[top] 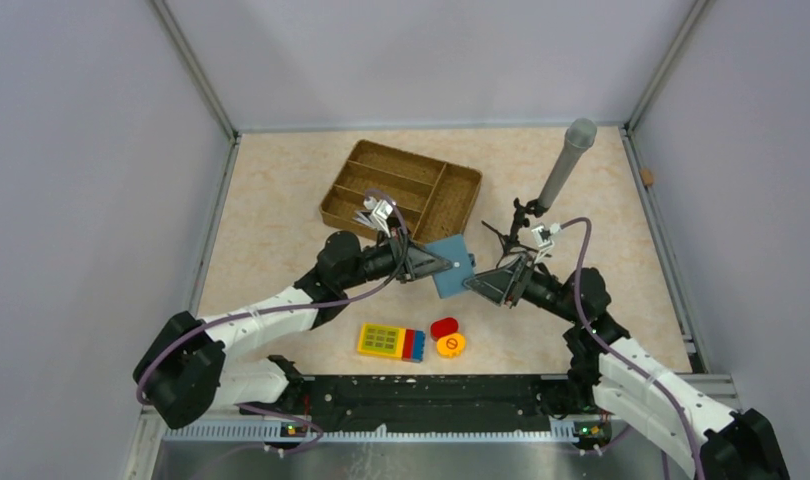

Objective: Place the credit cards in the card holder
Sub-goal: Pick up the card holder from the center of the board, then close the card holder at the center of the board.

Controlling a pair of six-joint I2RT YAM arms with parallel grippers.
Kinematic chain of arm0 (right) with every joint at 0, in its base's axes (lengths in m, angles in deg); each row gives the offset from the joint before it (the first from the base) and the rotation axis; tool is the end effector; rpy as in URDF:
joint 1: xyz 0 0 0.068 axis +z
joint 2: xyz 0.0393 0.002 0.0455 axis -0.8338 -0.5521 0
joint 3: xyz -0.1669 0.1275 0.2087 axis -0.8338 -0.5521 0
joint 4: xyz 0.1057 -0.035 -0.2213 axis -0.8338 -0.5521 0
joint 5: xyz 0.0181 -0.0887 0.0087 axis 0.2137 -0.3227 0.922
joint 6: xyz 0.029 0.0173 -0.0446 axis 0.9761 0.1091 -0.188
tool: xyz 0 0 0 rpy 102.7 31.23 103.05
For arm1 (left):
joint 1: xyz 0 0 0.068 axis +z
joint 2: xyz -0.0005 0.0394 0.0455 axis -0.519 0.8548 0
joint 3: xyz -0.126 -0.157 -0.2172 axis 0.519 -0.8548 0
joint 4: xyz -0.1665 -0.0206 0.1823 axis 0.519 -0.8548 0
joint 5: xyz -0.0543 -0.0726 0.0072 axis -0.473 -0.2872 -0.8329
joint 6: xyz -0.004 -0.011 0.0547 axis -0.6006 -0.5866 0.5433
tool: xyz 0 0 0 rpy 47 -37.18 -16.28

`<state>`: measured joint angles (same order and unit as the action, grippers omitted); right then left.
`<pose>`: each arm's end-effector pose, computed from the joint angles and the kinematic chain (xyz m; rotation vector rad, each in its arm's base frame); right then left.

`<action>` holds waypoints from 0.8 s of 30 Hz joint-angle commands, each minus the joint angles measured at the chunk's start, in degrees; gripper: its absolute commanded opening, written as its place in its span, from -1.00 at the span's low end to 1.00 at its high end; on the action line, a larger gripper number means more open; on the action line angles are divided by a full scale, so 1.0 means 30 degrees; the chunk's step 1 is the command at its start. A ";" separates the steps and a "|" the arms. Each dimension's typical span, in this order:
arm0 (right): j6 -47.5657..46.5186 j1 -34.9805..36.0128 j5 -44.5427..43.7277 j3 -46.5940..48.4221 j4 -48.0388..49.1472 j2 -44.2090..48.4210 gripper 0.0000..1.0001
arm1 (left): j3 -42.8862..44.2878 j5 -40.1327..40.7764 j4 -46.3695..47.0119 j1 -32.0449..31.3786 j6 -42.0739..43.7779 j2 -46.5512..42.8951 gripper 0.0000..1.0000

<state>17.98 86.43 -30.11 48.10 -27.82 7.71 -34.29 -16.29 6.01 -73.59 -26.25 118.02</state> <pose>0.1065 0.0842 0.2515 -0.1138 1.7145 1.5599 0.1698 -0.1784 0.2924 0.1082 1.8868 -1.7326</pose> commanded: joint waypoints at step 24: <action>-0.4691 -0.0044 -0.4663 0.2565 -1.1896 0.1861 0.77 | 0.0435 -0.8342 -0.0022 0.1247 0.3670 0.3723 -1.00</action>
<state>-2.26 86.43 -48.82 58.59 -68.89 14.64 -35.45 -36.13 0.04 -70.14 -17.97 129.19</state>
